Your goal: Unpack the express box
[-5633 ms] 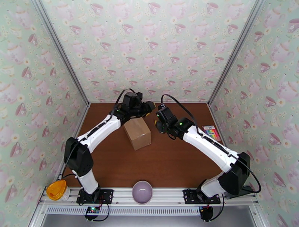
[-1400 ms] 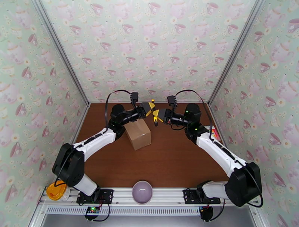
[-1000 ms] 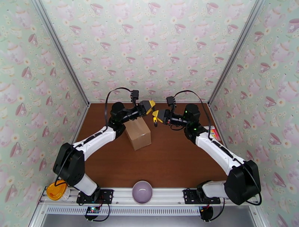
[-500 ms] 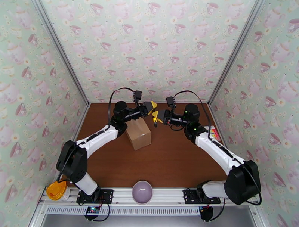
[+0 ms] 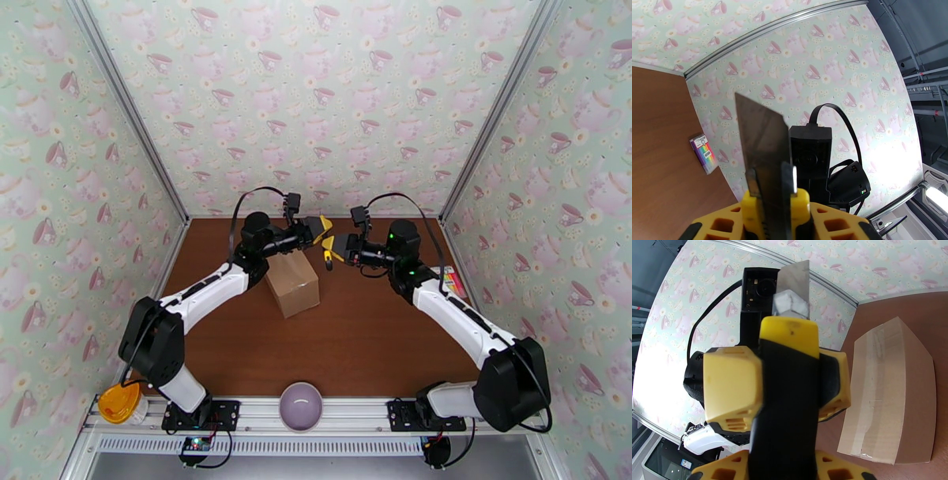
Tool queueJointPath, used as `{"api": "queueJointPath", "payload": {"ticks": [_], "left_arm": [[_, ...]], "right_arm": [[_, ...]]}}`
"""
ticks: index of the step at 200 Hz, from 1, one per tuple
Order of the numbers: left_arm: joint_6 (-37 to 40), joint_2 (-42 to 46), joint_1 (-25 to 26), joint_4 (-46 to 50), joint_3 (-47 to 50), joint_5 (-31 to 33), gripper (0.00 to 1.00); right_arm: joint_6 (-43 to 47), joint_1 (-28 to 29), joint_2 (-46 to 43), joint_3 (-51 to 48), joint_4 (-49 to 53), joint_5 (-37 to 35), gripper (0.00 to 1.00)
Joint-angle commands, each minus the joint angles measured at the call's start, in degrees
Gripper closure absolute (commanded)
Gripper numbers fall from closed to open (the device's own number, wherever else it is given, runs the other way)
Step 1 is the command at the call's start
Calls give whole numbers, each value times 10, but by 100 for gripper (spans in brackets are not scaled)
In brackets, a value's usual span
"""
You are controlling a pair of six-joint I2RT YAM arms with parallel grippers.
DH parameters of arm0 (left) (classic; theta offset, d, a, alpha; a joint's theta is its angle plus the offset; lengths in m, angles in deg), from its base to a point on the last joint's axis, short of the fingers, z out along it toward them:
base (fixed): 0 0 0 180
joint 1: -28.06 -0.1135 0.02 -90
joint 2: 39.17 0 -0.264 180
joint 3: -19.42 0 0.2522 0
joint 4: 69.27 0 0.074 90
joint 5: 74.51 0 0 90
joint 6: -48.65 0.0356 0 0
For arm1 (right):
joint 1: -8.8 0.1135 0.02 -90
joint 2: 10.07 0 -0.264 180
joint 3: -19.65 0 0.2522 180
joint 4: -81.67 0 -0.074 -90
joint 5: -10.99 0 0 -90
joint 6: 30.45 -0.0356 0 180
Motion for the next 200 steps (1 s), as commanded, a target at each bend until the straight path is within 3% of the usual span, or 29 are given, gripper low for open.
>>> {"api": "queueJointPath", "payload": {"ticks": [1,21,44,74,105,147,200], "left_arm": [[30,-8,5,14,-20,-2,88],[32,-8,4,23,-23,1,100],[34,-8,4,31,-25,6,100],[39,-6,5,42,-25,10,100],[42,-2,4,61,-29,23,100],[54,-1,4,137,-50,58,100],[104,1,10,283,-103,128,100]], "right_arm": [[8,1,3,12,29,-21,67],[15,1,3,14,40,-29,58],[49,1,-1,19,87,-56,54],[72,1,-5,23,120,-81,38],[105,1,-15,30,160,-101,31],[164,9,-33,44,236,-141,29],[254,67,-45,89,350,-236,26]]}}
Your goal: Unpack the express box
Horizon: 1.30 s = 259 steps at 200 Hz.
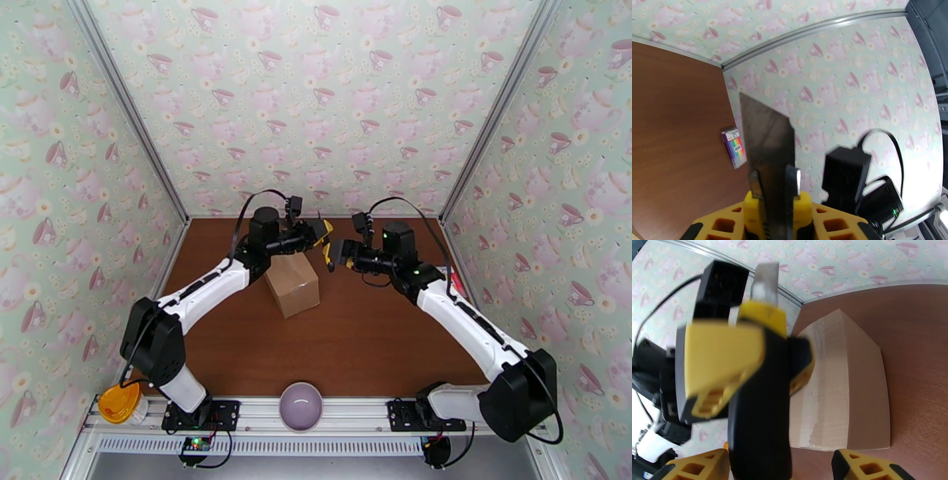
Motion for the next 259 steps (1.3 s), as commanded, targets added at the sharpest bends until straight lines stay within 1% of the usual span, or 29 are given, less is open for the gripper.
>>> {"api": "queueJointPath", "payload": {"ticks": [1,29,51,64,93,119,142,170,181,208,217,223,259], "left_arm": [[35,5,4,74,-32,46,100],[52,0,9,130,-51,75,100],[61,-3,12,161,-59,96,100],[64,-4,13,172,-63,103,100],[63,-6,14,193,-68,120,100],[43,1,15,177,-56,126,100],[16,10,15,158,-39,136,100],[-28,24,14,117,-7,148,100],[-45,31,14,97,7,156,100],[-77,41,13,62,18,169,100],[-87,44,13,51,19,169,100],[-94,47,11,48,19,188,100],[-167,57,7,6,33,228,100]], "right_arm": [[64,26,-13,33,83,-69,26],[98,56,-10,58,129,-134,24],[127,84,2,81,167,-196,24],[139,98,10,92,182,-220,23],[151,123,32,112,198,-269,27],[151,128,45,116,200,-298,31],[146,129,49,115,194,-327,39],[151,137,45,111,184,-344,41],[153,143,39,105,174,-349,40],[144,143,5,75,135,-350,29],[143,143,-11,65,121,-354,28],[140,143,-21,57,111,-359,27],[137,143,-75,24,64,-380,24]]}}
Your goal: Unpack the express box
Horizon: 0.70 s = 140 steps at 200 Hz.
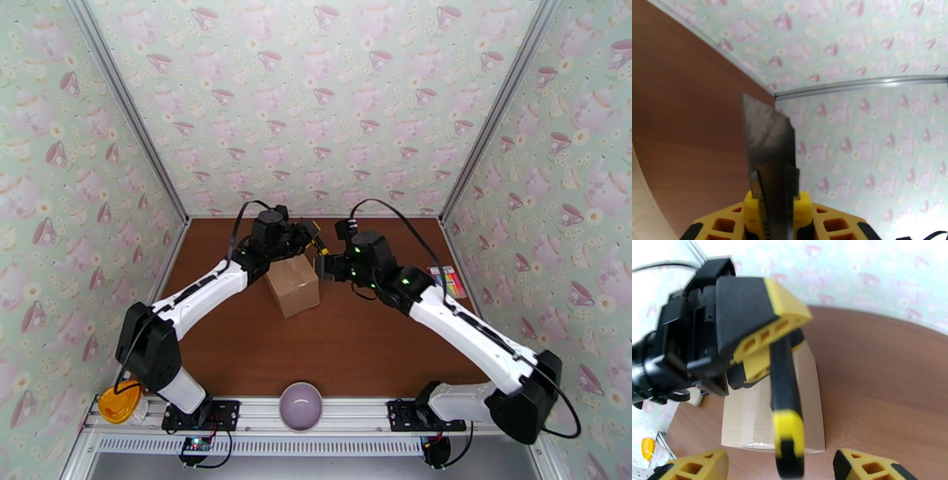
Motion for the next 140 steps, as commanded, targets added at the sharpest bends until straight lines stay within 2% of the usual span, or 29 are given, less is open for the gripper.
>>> {"api": "queueJointPath", "payload": {"ticks": [1,80,140], "left_arm": [[-67,28,-4,-64,9,41,100],[-198,22,5,-106,-4,93,100],[-306,5,5,-147,-11,77,100]], "right_arm": [[-5,2,-36,-19,-56,-28,24],[-24,2,-38,-58,-209,-23,23],[-13,-1,-3,-31,-270,-26,23]]}}
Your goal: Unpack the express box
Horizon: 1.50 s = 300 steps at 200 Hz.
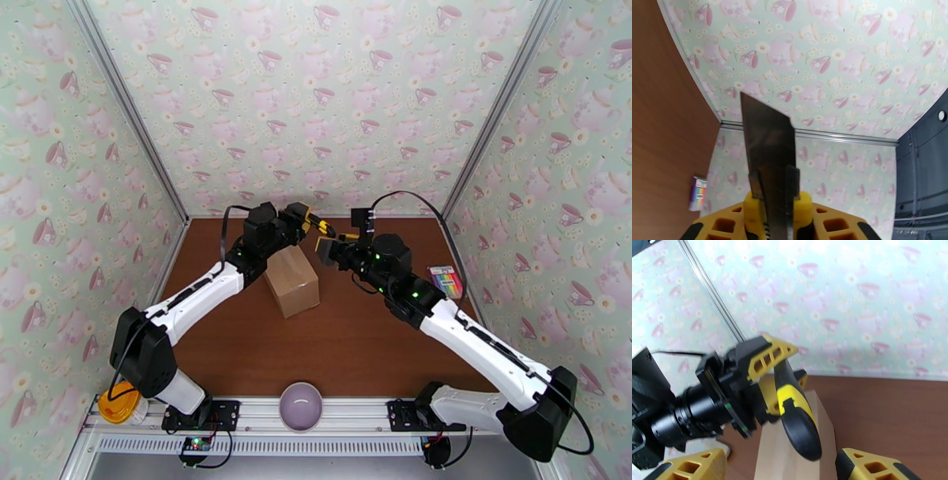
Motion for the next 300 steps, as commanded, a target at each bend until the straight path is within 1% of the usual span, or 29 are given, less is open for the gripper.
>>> {"api": "queueJointPath", "payload": {"ticks": [1,14,33,58,110,130,147,165,172,177,184,204,225,242,271,282,291,300], "left_arm": [[-63,-8,3,-47,-15,-2,100],[-84,-15,3,-61,-17,-11,100],[-115,-28,3,-86,-18,-23,100],[-140,-45,4,-103,-28,-44,100],[-142,-44,7,-106,-34,-48,100],[-140,-49,8,-103,-42,-55,100],[-141,-51,9,-105,-44,-58,100],[-143,-54,10,-105,-44,-60,100],[-145,-56,12,-106,-44,-59,100],[-146,-56,11,-106,-45,-60,100],[-146,-58,12,-106,-47,-61,100],[-153,-64,14,-113,-49,-66,100],[-162,-71,15,-121,-50,-75,100],[-174,-77,16,-132,-48,-82,100],[-190,-91,20,-152,-50,-91,100],[-191,-93,19,-152,-50,-91,100],[-191,-93,20,-153,-48,-91,100],[-187,-93,19,-151,-47,-92,100]], "right_arm": [[0,-1,20,26,-40,-9,23],[2,-3,27,34,-48,-8,23],[-1,-8,39,46,-59,-3,27],[-1,-10,51,59,-72,6,37],[17,-13,66,85,-61,14,56],[23,-13,71,94,-56,22,59],[27,-13,71,96,-56,24,59],[31,-13,73,98,-55,27,54],[33,-13,75,100,-54,27,51],[33,-14,75,101,-54,30,46],[35,-14,77,103,-53,31,43],[41,-14,82,107,-51,34,38],[50,-13,86,113,-47,33,38],[60,-14,92,119,-44,37,43],[76,-13,100,129,-35,37,48],[82,-13,101,131,-31,36,48],[83,-14,101,133,-25,35,44],[83,-14,96,131,-17,34,34]]}}
